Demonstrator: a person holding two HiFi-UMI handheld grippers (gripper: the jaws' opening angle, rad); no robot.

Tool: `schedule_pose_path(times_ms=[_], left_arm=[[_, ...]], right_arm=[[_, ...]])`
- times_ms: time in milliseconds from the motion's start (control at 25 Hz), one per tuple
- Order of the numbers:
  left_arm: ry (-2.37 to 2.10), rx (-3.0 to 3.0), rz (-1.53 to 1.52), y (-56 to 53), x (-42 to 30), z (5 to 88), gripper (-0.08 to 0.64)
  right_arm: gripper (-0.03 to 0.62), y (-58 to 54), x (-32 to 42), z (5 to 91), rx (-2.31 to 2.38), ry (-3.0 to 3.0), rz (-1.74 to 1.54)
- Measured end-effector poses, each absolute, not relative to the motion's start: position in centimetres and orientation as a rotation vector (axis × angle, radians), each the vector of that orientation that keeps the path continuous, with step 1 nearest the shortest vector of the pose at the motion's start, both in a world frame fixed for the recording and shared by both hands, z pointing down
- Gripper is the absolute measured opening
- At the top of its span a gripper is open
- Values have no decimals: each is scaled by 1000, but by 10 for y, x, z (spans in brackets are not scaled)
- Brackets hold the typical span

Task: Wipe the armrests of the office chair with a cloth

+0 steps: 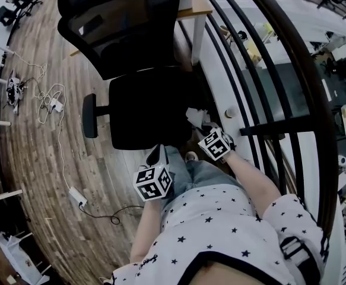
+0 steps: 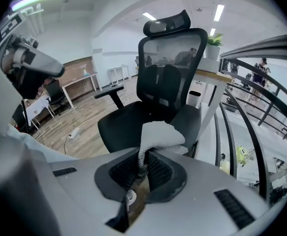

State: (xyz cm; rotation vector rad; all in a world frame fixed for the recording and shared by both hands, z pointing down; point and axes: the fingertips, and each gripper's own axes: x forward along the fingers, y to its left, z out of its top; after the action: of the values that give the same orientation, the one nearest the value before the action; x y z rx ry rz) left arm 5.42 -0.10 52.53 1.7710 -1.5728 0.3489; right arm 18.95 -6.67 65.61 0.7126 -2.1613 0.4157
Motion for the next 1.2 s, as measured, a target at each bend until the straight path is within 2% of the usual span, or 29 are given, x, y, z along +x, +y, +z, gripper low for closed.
schedule_pose_path(times_ms=[600, 1200], left_arm=[[-1650, 1748, 274, -4, 33, 513, 6], [-1715, 1734, 237, -4, 21, 502, 6]], right_arm=[[29, -54, 164, 575, 729, -2358, 483], [29, -43, 142, 512, 638, -2505, 387]])
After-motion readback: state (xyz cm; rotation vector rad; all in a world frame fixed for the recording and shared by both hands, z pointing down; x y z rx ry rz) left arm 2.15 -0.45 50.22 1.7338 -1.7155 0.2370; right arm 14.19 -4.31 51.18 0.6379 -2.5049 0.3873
